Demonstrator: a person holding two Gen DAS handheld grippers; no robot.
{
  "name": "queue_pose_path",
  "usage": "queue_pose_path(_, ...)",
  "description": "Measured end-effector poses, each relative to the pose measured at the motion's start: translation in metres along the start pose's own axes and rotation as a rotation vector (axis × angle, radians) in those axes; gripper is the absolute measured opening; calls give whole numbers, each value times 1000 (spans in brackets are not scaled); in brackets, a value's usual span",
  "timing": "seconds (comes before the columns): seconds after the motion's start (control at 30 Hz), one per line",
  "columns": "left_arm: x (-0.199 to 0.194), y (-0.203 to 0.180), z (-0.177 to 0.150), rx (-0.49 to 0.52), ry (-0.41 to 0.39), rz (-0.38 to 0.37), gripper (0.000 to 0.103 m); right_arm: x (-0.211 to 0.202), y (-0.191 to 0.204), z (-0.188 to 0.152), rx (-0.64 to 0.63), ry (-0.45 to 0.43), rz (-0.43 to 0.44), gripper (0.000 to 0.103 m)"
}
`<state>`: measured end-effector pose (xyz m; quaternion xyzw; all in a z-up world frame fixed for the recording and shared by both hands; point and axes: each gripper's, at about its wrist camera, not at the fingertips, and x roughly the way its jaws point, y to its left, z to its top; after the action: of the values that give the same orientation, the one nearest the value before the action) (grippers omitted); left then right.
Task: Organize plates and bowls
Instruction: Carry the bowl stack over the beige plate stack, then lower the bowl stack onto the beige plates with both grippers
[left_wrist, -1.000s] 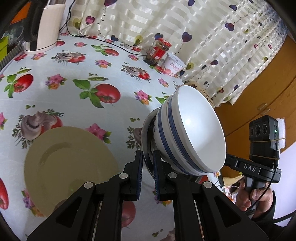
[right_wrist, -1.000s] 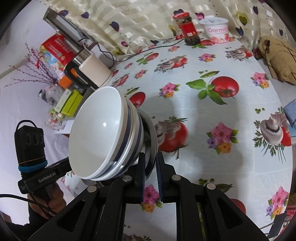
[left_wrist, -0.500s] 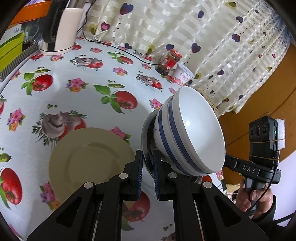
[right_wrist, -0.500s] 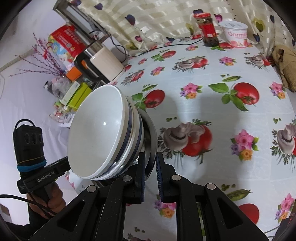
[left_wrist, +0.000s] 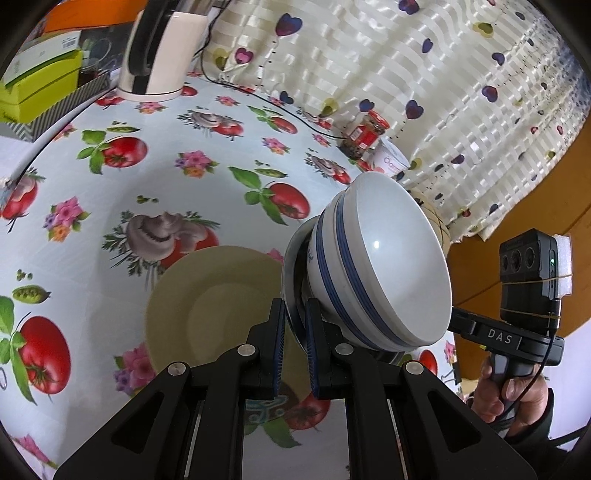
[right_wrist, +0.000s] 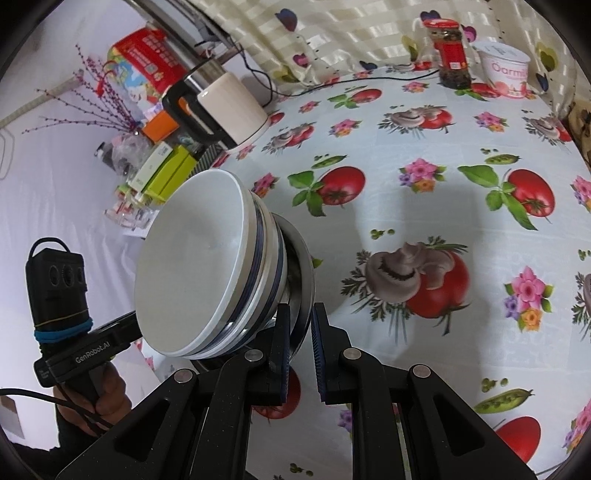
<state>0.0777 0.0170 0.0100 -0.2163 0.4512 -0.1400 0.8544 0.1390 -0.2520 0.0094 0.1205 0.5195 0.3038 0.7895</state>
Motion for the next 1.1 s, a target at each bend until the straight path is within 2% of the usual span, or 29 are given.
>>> queue_pose_path(0.53, -14, 42, -11, -72, -15, 50, 9, 40, 32, 2, -51, 74, 22, 13)
queue_pose_path(1.1, -12, 62, -17, -115, -3, 72, 9, 69, 39, 1, -61, 135, 20, 13)
